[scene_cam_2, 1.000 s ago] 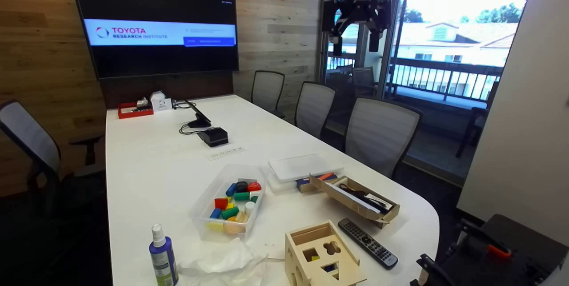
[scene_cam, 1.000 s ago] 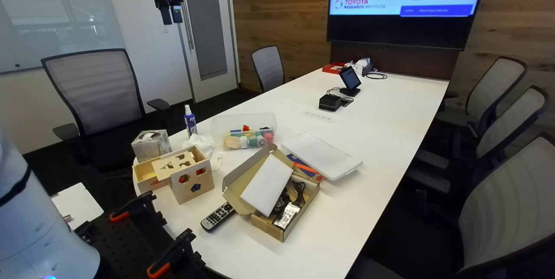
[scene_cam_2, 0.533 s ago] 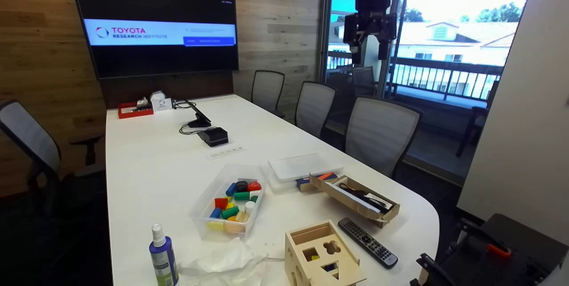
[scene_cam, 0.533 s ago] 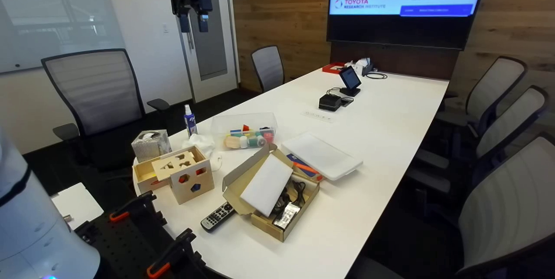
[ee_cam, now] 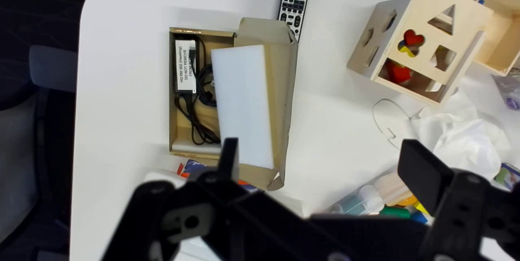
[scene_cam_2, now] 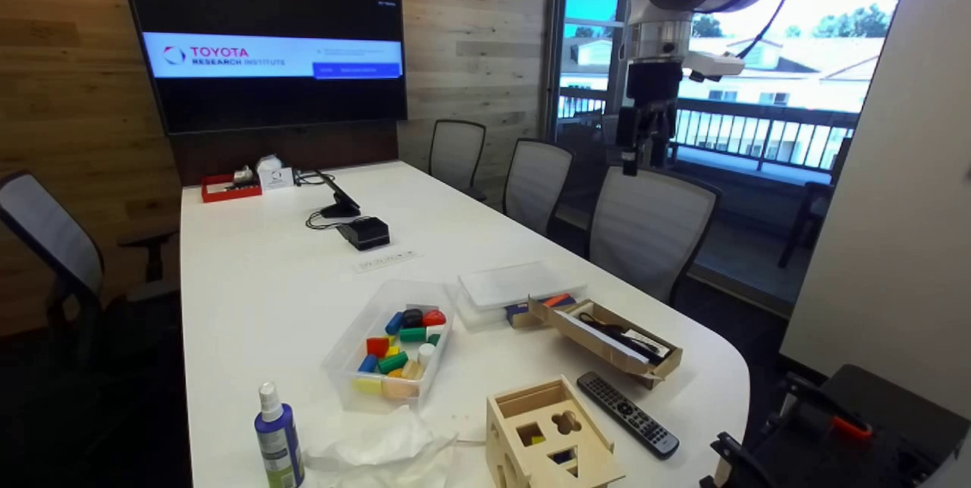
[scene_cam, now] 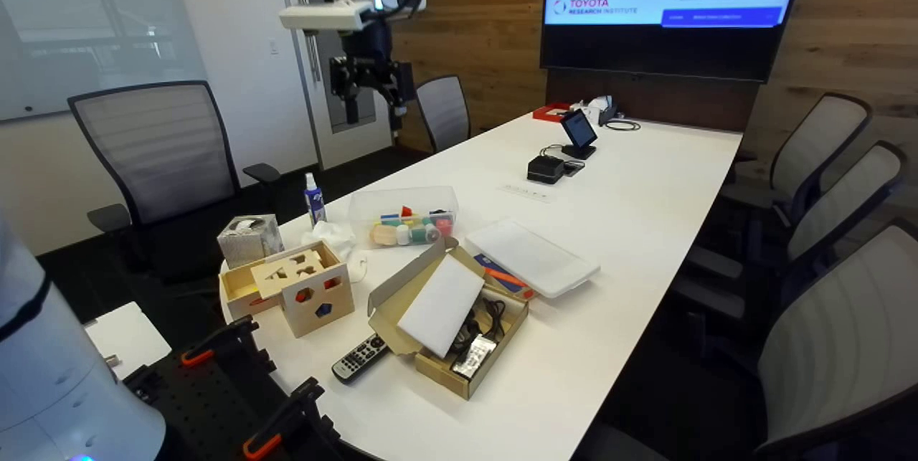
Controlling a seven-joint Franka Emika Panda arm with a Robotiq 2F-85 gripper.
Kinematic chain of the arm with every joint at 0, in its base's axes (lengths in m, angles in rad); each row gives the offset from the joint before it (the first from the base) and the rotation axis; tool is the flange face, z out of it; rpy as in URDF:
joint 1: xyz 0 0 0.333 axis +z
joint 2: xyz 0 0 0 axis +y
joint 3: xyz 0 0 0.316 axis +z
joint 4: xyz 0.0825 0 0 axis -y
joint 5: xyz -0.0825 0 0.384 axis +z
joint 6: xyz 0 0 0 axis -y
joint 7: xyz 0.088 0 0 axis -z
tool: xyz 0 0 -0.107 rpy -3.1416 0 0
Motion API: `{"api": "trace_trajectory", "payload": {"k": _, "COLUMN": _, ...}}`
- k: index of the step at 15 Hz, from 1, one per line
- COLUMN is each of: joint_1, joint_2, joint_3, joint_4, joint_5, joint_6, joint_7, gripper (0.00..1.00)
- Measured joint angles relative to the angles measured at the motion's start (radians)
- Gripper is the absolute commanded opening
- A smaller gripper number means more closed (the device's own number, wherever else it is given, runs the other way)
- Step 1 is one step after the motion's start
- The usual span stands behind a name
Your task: Remove the charging cable from the box and put it on the table
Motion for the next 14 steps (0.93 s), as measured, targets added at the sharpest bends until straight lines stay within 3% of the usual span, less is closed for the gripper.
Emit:
{"api": "trace_trajectory", "payload": {"k": 7, "joint_1": -0.063, "joint_2": 0.166, "joint_3": -0.085, "joint_4": -0.207, "joint_5": -0.002, "joint_6": 0.443, "joint_7": -0.146, "gripper": 1.00}}
{"api": "trace_trajectory", "payload": {"k": 11, "joint_1": -0.109, "joint_2": 0.328, "joint_3": -0.108, "joint_4": -0.205, "joint_5": 0.100, "joint_6": 0.613, "joint_7": -0.299, "gripper": 1.00}}
{"api": "trace_trajectory", "payload": {"k": 14, "joint_1": -0.154, "joint_2": 0.457, "joint_3": -0.076, "joint_4": -0.156, "joint_5": 0.177, "joint_6": 0.657, "joint_7": -0.395, "gripper": 1.00}}
